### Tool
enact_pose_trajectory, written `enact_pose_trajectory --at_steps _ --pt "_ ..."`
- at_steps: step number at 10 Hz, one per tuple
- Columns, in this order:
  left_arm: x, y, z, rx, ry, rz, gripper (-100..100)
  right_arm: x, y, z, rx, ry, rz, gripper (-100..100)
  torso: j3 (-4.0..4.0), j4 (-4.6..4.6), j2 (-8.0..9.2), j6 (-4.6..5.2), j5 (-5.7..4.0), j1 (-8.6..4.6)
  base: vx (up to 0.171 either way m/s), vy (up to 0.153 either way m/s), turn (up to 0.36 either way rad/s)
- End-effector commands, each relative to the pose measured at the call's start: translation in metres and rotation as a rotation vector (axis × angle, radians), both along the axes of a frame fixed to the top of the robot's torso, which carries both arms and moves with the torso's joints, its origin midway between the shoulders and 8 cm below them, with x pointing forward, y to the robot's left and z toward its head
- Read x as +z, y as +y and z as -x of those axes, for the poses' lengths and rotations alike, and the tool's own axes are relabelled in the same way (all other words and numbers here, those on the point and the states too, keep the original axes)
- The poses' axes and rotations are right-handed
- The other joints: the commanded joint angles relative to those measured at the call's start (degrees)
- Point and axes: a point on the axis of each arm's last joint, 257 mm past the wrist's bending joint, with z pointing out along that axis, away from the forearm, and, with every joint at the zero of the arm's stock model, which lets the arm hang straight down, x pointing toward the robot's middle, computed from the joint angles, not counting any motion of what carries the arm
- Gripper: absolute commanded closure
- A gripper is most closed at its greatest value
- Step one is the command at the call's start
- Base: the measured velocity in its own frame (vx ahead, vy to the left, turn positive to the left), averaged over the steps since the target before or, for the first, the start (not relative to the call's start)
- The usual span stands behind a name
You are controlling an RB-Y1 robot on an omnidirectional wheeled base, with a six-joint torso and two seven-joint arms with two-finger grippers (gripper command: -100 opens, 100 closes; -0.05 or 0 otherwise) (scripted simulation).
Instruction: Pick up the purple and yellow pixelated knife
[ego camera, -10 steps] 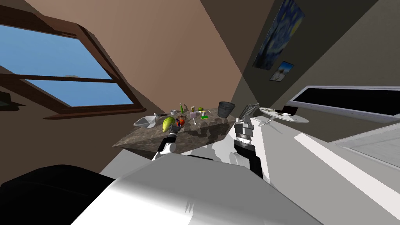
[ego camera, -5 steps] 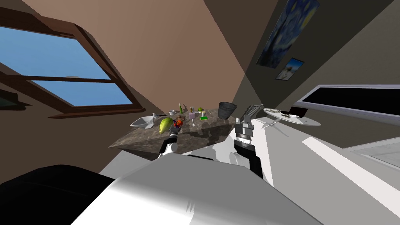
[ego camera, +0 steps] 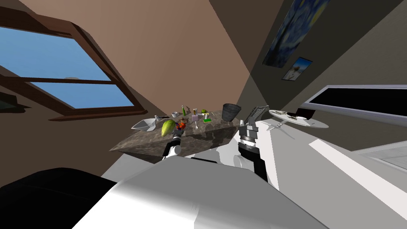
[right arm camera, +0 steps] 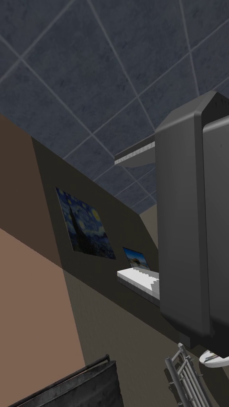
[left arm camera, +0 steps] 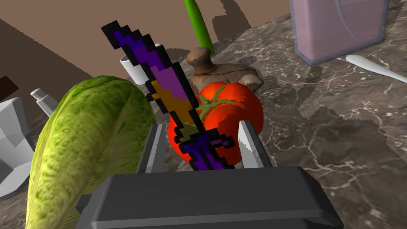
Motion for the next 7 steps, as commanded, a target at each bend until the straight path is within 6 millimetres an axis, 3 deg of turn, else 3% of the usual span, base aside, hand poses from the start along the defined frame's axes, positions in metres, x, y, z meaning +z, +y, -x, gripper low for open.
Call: enact_pose_trajectory --at_steps 1,4,6,7 --pt "0.0 0.0 0.0 0.0 0.0 0.0 100 0.0 0.0 0.0 0.0 0.0 0.0 0 0.0 0.0 0.0 0.0 0.0 0.0 0.0 0.0 0.0" --pt "0.0 0.0 0.0 0.0 0.0 0.0 100 0.0 0.0 0.0 0.0 0.0 0.0 0 0.0 0.0 0.01 0.0 0.0 0.0 0.0 0.0 0.0" --pt "0.002 0.006 -0.001 -0.011 0.006 -0.02 -100 0.0 0.0 0.0 0.0 0.0 0.0 0 0.0 0.0 0.01 0.0 0.0 0.0 -0.007 -0.004 -0.005" --pt "0.003 0.011 -0.002 -0.02 0.011 -0.035 -100 0.0 0.0 0.0 0.0 0.0 0.0 0 0.03 0.01 0.05 0.0 0.0 -0.01 -0.022 -0.022 -0.012"
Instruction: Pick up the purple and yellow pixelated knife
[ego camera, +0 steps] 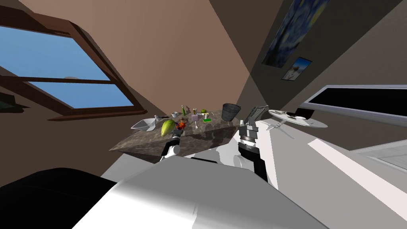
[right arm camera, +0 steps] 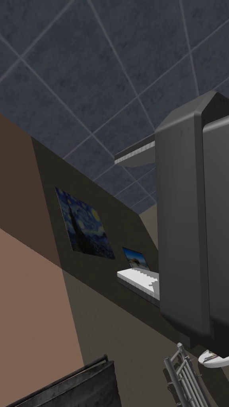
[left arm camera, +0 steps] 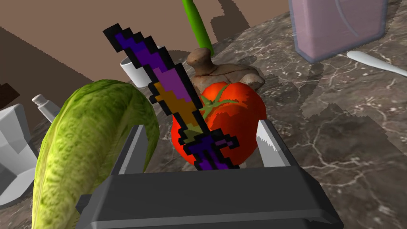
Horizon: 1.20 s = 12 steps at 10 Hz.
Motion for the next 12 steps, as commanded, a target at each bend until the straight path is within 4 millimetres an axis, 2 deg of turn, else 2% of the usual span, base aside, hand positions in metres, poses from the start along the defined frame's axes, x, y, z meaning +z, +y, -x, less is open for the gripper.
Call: enact_pose_trajectory --at_steps 1,6,12 --pt "0.001 0.009 -0.003 -0.016 0.011 -0.023 -100 0.0 0.0 0.0 0.0 0.0 0.0 0 0.0 0.0 0.0 0.0 0.0 0.0 -0.034 -0.032 -0.016" --pt "0.006 0.038 -0.014 -0.066 0.054 -0.06 -100 0.0 0.0 0.0 0.0 0.0 0.0 0 0.1 0.04 0.17 0.0 -0.04 -0.19 -0.065 -0.058 -0.025" --pt "0.01 0.084 -0.029 -0.105 0.126 -0.034 -100 0.0 0.0 0.0 0.0 0.0 0.0 0 0.16 0.06 0.28 0.0 -0.07 -0.31 -0.091 -0.096 -0.04"
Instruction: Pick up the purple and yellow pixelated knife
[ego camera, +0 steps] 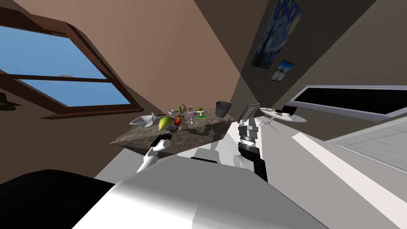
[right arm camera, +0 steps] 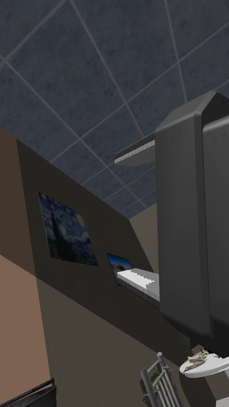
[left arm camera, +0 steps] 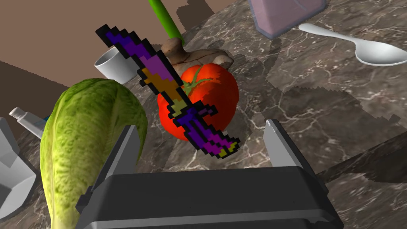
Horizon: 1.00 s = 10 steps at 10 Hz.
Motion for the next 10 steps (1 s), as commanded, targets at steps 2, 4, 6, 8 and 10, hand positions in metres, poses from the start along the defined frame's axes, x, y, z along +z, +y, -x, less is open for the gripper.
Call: enact_pose_trajectory --at_steps 2,4,6,8,10 --pt "0.001 0.024 -0.004 -0.003 0.039 0.031 -100 0.0 0.0 0.0 0.0 0.0 0.0 0 -0.02 -0.01 -0.04 0.0 0.0 0.02 -0.068 -0.098 -0.041" --pt "0.002 0.045 -0.004 0.004 0.069 0.062 -100 0.0 0.0 0.0 0.0 0.0 0.0 0 -0.04 -0.02 -0.08 0.0 0.02 0.09 -0.064 -0.093 -0.049" --pt "0.003 0.068 -0.003 0.018 0.098 0.1 -100 0.0 0.0 0.0 0.0 0.0 0.0 0 -0.08 -0.03 -0.15 0.0 0.0 0.01 -0.037 -0.12 -0.045" --pt "0.003 0.079 -0.001 0.027 0.115 0.124 -100 0.0 0.0 0.0 0.0 0.0 0.0 0 -0.15 -0.05 -0.27 -0.01 0.02 0.12 -0.003 -0.067 -0.025" --pt "0.002 0.102 0.005 0.053 0.144 0.177 -100 0.0 0.0 0.0 0.0 0.0 0.0 0 -0.19 -0.07 -0.34 0.0 0.03 0.13 0.009 -0.093 -0.046"
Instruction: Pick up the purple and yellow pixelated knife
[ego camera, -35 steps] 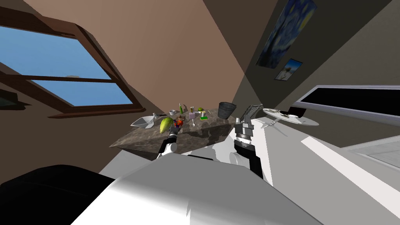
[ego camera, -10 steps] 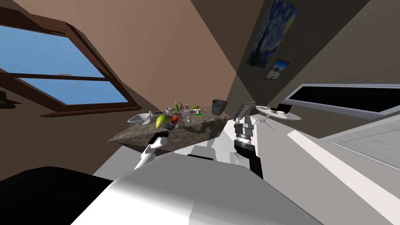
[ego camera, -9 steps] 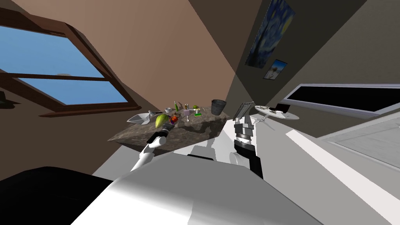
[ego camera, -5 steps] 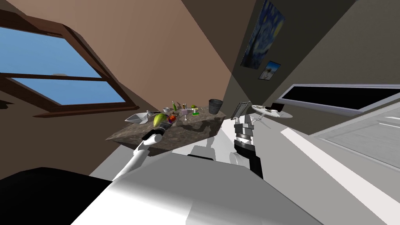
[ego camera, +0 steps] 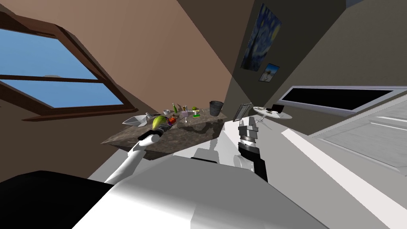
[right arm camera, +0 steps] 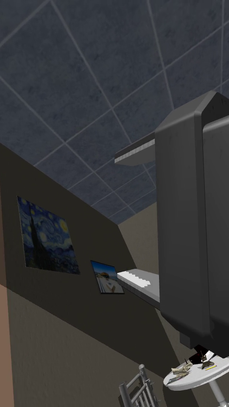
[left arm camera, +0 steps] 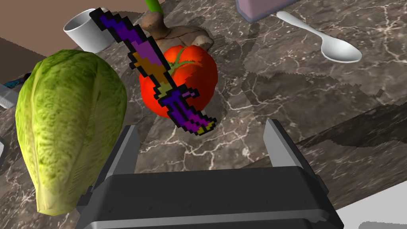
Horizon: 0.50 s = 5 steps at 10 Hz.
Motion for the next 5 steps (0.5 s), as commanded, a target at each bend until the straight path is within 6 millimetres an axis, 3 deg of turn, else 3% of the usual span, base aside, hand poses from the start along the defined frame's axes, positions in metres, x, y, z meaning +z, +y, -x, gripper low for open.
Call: enact_pose_trajectory --at_steps 1,5 --pt "-0.001 0.018 0.005 0.025 0.024 0.049 -100 0.0 0.0 0.0 0.0 0.0 0.0 0 0.0 0.0 0.0 0.0 0.0 0.0 0.033 -0.097 -0.034" --pt "-0.004 0.064 0.026 0.106 0.071 0.168 -100 0.0 0.0 0.0 0.0 0.0 0.0 0 -0.1 -0.04 -0.16 0.01 0.0 0.01 0.056 -0.093 -0.038"
